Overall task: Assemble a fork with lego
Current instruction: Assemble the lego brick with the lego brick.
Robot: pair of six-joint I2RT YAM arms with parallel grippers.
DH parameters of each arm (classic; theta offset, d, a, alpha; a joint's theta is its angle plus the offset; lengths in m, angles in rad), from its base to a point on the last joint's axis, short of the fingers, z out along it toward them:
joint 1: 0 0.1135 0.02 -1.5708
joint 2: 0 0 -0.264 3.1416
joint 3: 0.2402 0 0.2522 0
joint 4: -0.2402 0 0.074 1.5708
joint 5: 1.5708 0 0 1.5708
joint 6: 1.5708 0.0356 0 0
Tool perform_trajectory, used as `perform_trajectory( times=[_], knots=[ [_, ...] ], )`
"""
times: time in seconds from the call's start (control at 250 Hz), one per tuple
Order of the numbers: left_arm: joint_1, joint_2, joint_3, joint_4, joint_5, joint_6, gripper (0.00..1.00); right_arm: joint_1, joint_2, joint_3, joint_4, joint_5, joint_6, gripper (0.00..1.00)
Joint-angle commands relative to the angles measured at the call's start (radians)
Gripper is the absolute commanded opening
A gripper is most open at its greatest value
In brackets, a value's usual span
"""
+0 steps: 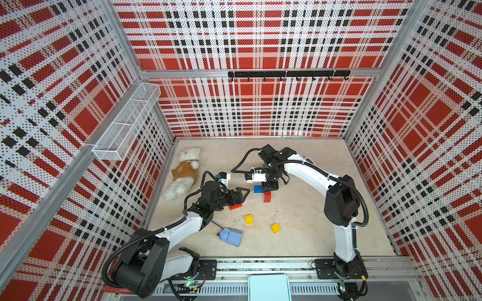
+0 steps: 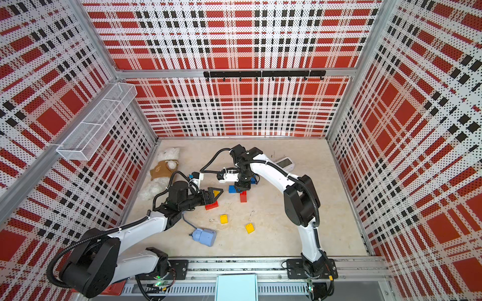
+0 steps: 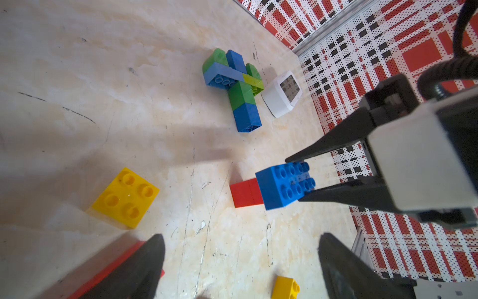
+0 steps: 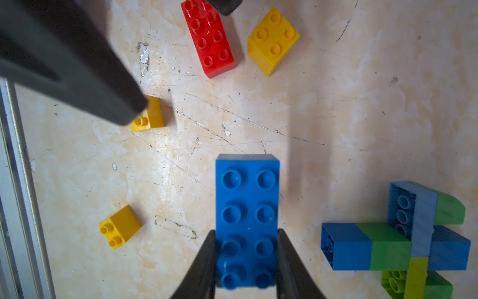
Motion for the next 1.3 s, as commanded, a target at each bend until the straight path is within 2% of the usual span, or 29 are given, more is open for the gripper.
perform_trajectory(
  times=[0.0, 0.524, 0.968, 1.296],
  knots=[
    [0.005, 0.009, 0.020, 0.006, 0.017, 0.003, 0.95, 0.004, 0.016, -0.021, 0.028, 0.007, -0.007, 0.00],
    [-0.004, 0.039, 0.044, 0.007, 0.023, 0.011, 0.94, 0.019, 0.007, -0.121, 0.079, 0.023, 0.029, 0.00],
    [-0.042, 0.045, 0.054, 0.002, 0.003, 0.026, 0.94, 0.019, -0.085, -0.172, 0.138, 0.005, 0.053, 0.00],
    [-0.050, 0.045, 0.058, -0.007, -0.007, 0.030, 0.94, 0.025, -0.070, -0.269, 0.175, 0.115, 0.138, 0.00]
  ],
)
